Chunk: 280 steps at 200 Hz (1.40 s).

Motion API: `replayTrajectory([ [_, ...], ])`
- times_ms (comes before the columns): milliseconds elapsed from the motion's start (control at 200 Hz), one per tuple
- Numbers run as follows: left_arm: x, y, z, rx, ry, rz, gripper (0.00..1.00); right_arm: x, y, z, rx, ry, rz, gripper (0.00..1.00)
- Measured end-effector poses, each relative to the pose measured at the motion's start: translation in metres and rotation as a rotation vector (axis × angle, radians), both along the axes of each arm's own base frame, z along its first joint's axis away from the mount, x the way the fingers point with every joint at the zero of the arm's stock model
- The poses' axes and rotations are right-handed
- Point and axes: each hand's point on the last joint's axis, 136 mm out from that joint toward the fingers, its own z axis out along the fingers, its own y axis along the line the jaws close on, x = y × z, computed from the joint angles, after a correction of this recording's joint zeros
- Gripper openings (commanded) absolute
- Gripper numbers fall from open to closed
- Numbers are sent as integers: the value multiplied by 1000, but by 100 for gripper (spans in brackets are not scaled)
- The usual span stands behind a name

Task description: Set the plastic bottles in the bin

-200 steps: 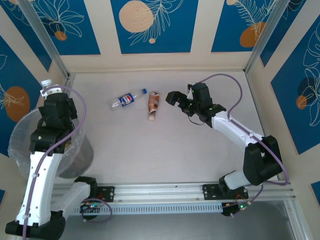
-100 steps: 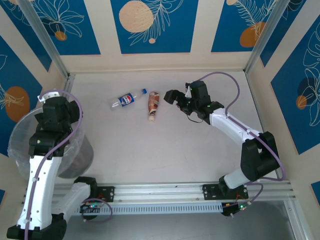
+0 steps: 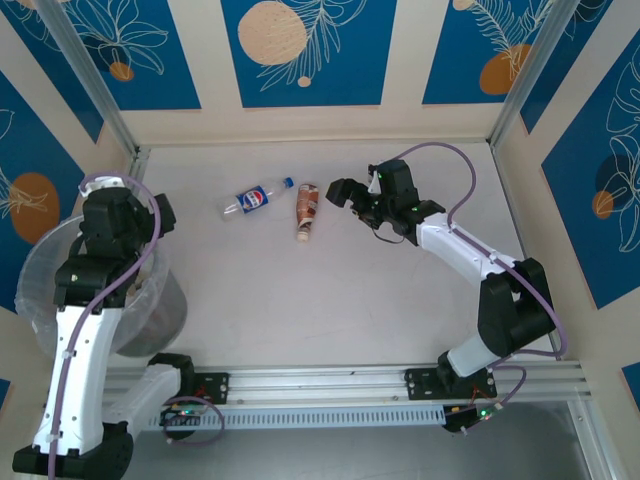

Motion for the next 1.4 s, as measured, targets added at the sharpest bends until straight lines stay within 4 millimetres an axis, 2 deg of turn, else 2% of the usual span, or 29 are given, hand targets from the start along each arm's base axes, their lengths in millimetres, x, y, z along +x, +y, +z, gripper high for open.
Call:
replayTrajectory([
  [80,2,-2,-2,-7,6,-6,99,0,0,0,-2,3,0,98],
  [170,0,6,-5,-13,19,39,99,-1,0,0,-4,9,0,98],
  [245,-3,21,-8,-31,31,103,99,-1,-1,-1,-7,10,2,98],
  [440,-13,78,-24,-178,38,294,99,-2,-1,-7,-25,20,12,98],
  [535,-17,90,-37,-258,36,330,99,-4,-2,-10,-38,29,18,98],
  [680,-12,97,-64,-381,49,334,99,-5,-3,-13,-53,32,27,98],
  [795,-1,90,-86,-486,60,286,99,-7,-3,-14,-60,37,31,98],
  [870,3,81,-91,-527,52,244,99,-7,-3,-14,-62,40,31,98],
  [1055,4,70,-68,-521,-16,178,99,-4,-2,-11,-59,35,32,98],
  [1155,3,68,-57,-510,-43,159,99,1,1,-17,-67,43,42,98],
  [1400,-3,50,-37,-522,-94,83,99,43,23,-47,-119,93,84,94],
])
